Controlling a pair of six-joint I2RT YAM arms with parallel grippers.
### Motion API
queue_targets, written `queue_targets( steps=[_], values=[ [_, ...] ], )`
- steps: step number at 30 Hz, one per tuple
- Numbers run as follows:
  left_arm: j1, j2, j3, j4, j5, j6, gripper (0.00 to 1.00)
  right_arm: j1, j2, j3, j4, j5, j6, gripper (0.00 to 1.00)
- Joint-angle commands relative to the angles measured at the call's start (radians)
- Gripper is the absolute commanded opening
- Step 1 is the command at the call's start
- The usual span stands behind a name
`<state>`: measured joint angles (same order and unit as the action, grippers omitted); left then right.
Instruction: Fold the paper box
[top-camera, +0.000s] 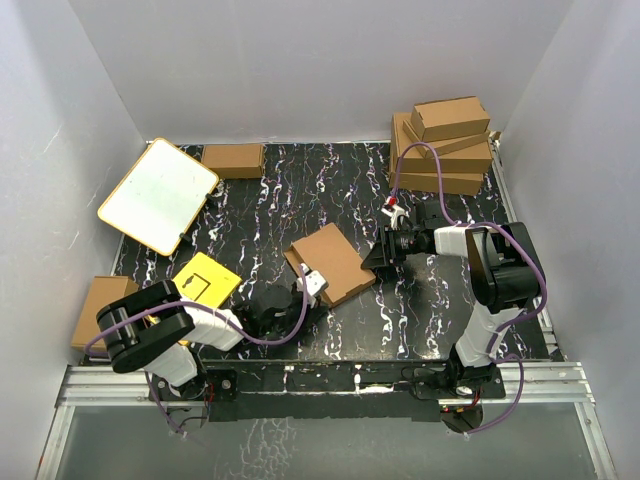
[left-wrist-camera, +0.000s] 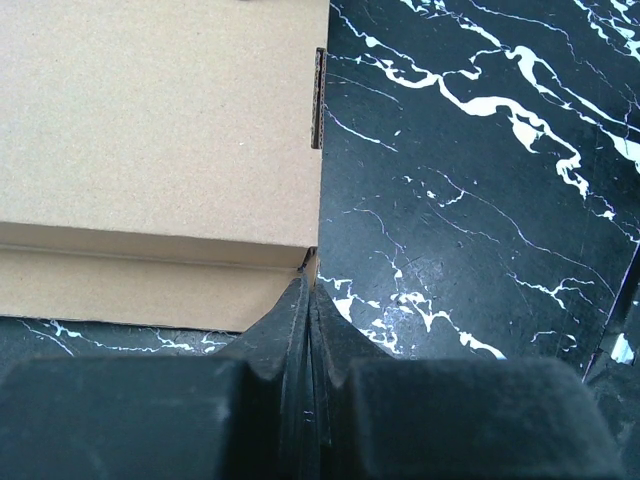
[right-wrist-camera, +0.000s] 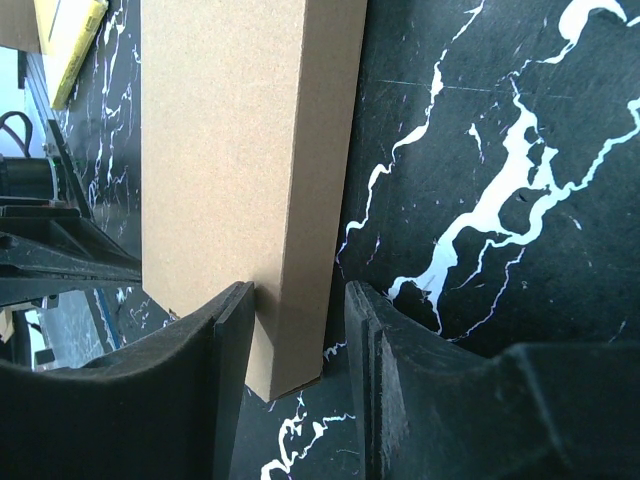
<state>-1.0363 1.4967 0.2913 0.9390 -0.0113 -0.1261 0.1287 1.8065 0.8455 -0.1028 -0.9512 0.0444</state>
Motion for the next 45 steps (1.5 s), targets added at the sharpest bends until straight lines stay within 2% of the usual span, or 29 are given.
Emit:
queue_targets(
  steps=[1,45],
  values=[
    [0.011,-0.034,-0.009,0.009,0.012,-0.018,0.0,-0.002,0.031,0.012,-0.003,0.092,-0.02,0.46],
    [0.059,-0.05,0.02,-0.016,0.046,-0.118,0.0,-0.001,0.033,0.015,-0.006,0.09,-0.022,0.45]
  ],
)
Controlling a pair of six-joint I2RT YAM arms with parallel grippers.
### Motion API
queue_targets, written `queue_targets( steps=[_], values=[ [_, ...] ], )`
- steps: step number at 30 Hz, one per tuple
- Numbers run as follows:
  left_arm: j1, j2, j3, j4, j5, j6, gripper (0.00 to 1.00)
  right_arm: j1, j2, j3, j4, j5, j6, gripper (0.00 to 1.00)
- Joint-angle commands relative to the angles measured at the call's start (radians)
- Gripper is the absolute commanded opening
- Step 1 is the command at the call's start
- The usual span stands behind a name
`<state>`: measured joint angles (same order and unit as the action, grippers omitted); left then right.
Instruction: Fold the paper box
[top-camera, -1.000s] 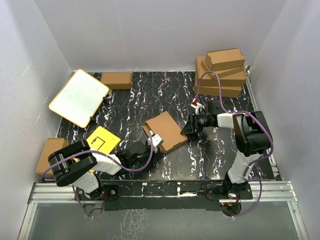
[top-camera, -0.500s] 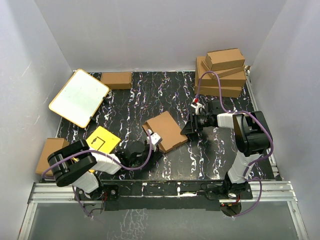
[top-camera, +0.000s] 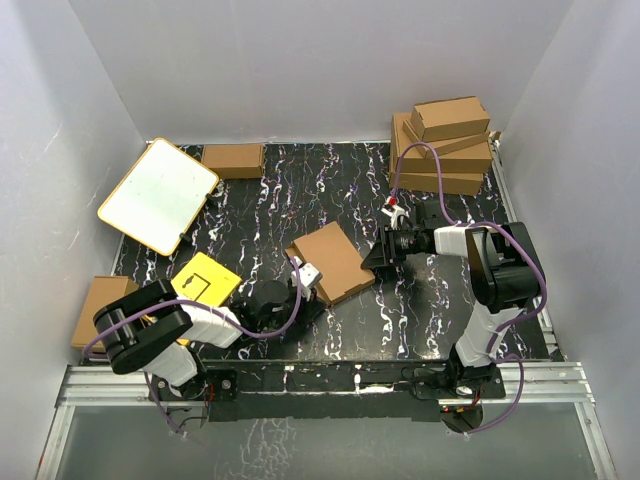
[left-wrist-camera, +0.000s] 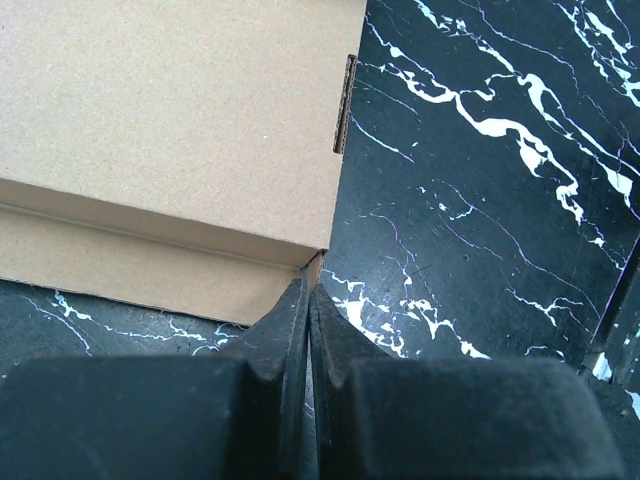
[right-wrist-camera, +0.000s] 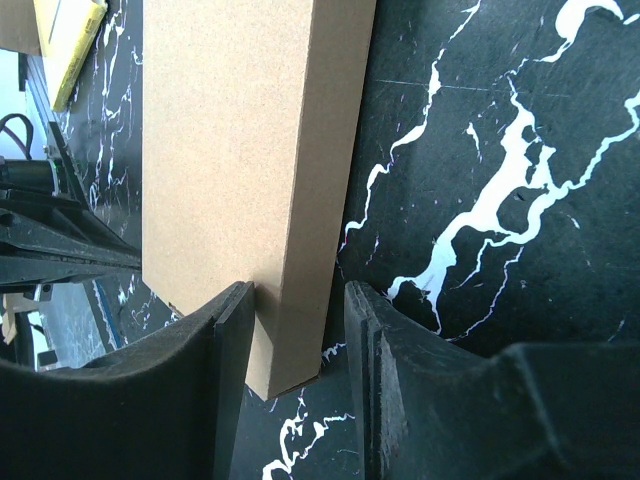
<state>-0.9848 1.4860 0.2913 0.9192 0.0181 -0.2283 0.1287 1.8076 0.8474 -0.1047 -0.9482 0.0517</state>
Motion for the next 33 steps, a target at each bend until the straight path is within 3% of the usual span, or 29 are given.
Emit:
queue_targets(
  steps=[1,22,27,30,33],
  values=[
    [0.008,-0.039,0.024,0.0,0.017,-0.018,0.0,-0.001,0.033,0.013,-0.004,0.086,-0.03,0.45],
    [0.01,-0.032,0.103,-0.084,0.034,-0.037,0.0,0.005,0.035,0.016,-0.012,0.075,-0.036,0.45],
    [0.011,-0.125,0.104,-0.187,0.012,-0.039,0.0,0.006,0.035,0.018,-0.012,0.08,-0.038,0.45],
    [0.013,-0.235,0.094,-0.294,-0.006,-0.049,0.21,0.006,0.039,0.02,-0.016,0.081,-0.04,0.45],
    [0.017,-0.329,0.047,-0.328,0.017,-0.019,0.33,0.006,0.041,0.024,-0.021,0.08,-0.045,0.45]
  ],
)
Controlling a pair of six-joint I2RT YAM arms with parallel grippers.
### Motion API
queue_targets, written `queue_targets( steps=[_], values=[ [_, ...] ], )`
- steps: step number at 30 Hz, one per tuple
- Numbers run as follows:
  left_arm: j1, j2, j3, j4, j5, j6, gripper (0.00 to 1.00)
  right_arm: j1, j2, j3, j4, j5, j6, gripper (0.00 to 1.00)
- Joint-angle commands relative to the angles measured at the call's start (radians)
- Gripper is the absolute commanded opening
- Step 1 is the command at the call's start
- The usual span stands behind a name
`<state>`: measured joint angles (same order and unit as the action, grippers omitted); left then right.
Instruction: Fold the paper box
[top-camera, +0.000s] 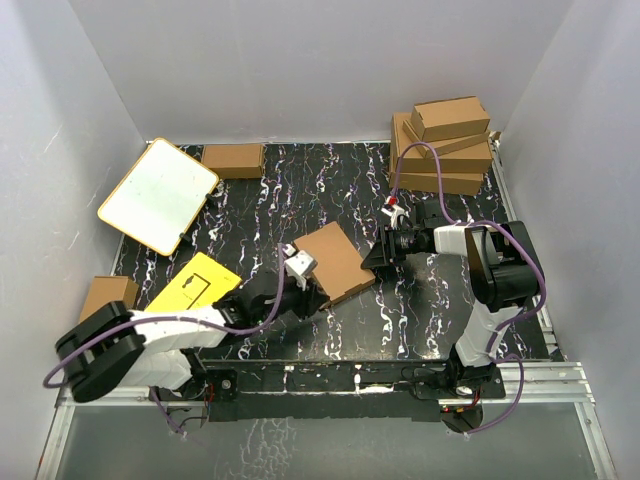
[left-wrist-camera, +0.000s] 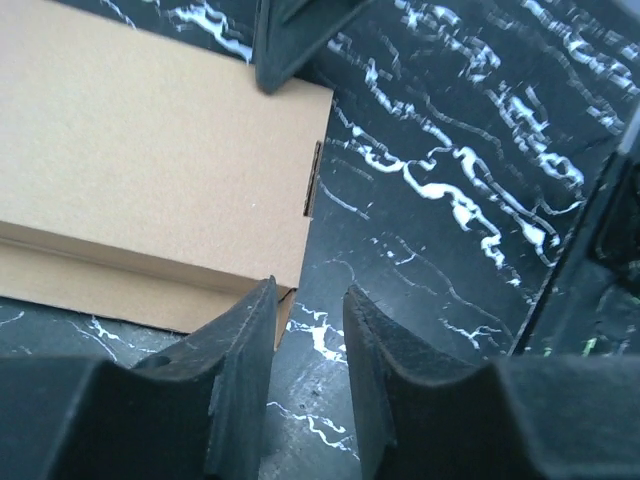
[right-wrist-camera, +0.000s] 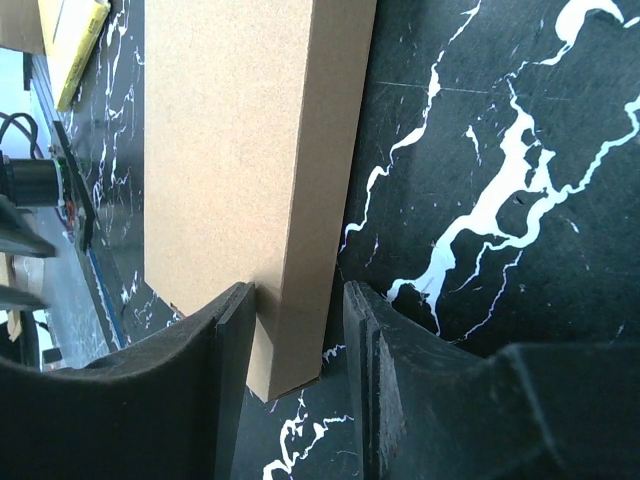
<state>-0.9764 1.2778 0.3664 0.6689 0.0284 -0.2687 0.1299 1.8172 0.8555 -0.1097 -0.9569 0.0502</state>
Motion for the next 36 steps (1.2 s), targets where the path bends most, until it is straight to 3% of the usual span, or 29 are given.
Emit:
queue_targets(
  steps=[1,5,13,23,36],
  values=[
    [0.01,-0.139,-0.066,-0.052,0.028,0.046,0.34,0.005,0.032,0.016,-0.017,0.089,-0.044,0.45],
    [0.01,-0.135,-0.146,0.079,0.095,0.155,0.34,0.005,0.033,0.016,-0.017,0.088,-0.046,0.46],
    [0.01,-0.011,-0.12,0.174,0.147,0.298,0.35,0.005,0.033,0.017,-0.018,0.078,-0.049,0.46],
    [0.01,0.136,-0.094,0.301,0.151,0.262,0.33,0.005,0.036,0.019,-0.019,0.074,-0.049,0.47],
    [0.009,0.184,-0.065,0.287,0.11,0.255,0.23,0.005,0.035,0.019,-0.021,0.071,-0.048,0.47]
  ],
)
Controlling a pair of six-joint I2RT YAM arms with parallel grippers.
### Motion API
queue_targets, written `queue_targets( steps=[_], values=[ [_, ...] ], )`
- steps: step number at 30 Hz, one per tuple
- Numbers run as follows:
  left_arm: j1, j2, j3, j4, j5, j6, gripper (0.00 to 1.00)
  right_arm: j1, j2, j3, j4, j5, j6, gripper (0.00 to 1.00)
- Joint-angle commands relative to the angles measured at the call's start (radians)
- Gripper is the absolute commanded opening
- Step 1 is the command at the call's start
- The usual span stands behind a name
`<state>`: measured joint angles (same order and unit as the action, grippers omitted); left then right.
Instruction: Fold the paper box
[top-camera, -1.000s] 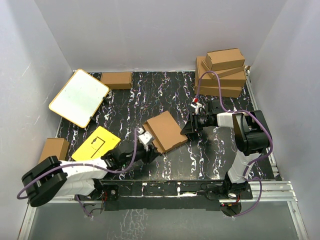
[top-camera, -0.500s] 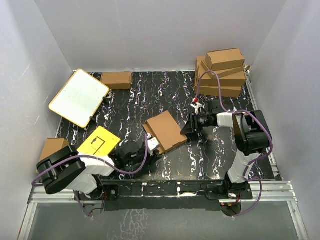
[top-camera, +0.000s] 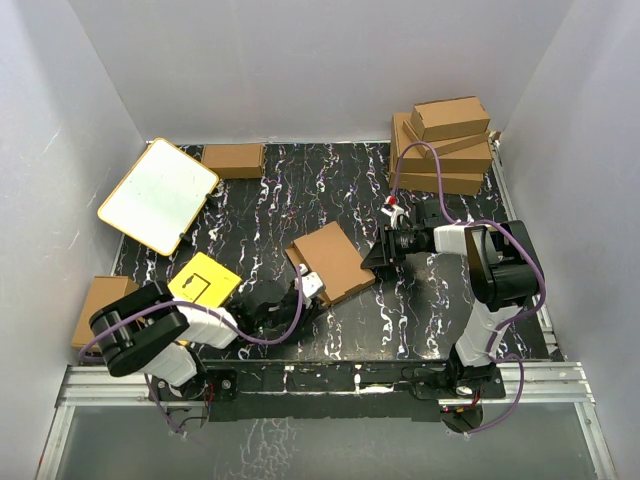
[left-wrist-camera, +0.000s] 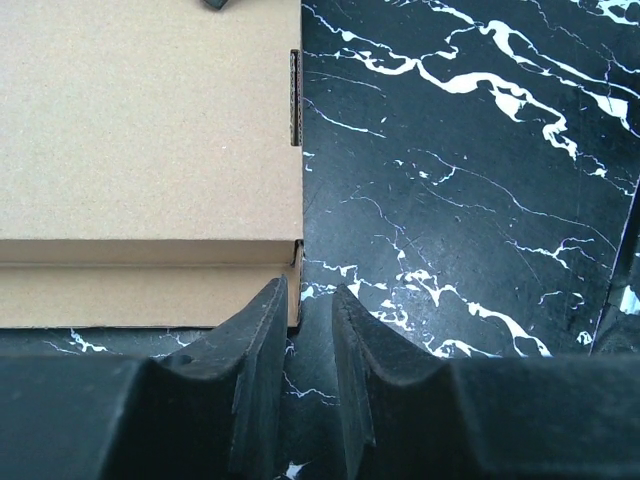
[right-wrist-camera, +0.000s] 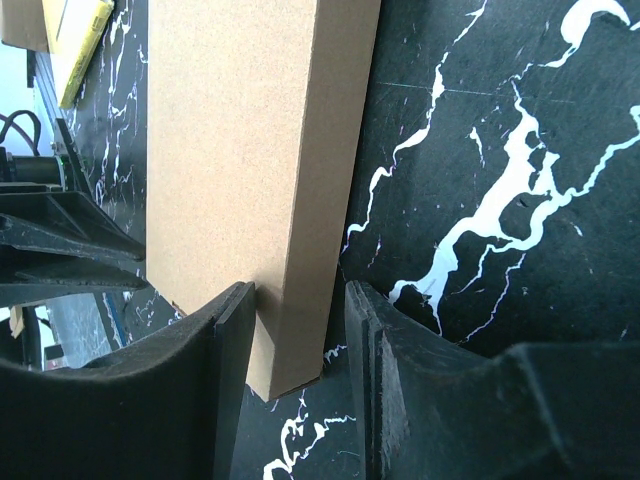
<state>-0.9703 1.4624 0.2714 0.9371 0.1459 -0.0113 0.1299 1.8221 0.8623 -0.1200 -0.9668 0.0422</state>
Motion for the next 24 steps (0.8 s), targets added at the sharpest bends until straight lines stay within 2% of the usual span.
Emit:
queue_targets(
  steps=[1,6,15,20,24],
  values=[
    [0.004,0.002,0.033,0.017,-0.004,-0.002,0.23,0.004,0.031,0.012,-0.01,0.081,-0.039,0.47],
    [0.002,0.025,0.044,0.014,0.006,-0.005,0.22,0.004,0.031,0.012,-0.01,0.08,-0.039,0.47],
    [0.003,0.04,0.058,-0.005,-0.005,-0.009,0.13,0.005,0.031,0.01,-0.009,0.08,-0.039,0.47],
    [0.003,0.038,0.068,-0.023,-0.012,-0.016,0.04,0.005,0.031,0.011,-0.01,0.079,-0.039,0.46],
    [0.003,0.042,0.074,-0.033,-0.011,-0.019,0.03,0.004,0.031,0.011,-0.01,0.079,-0.039,0.46]
  ],
)
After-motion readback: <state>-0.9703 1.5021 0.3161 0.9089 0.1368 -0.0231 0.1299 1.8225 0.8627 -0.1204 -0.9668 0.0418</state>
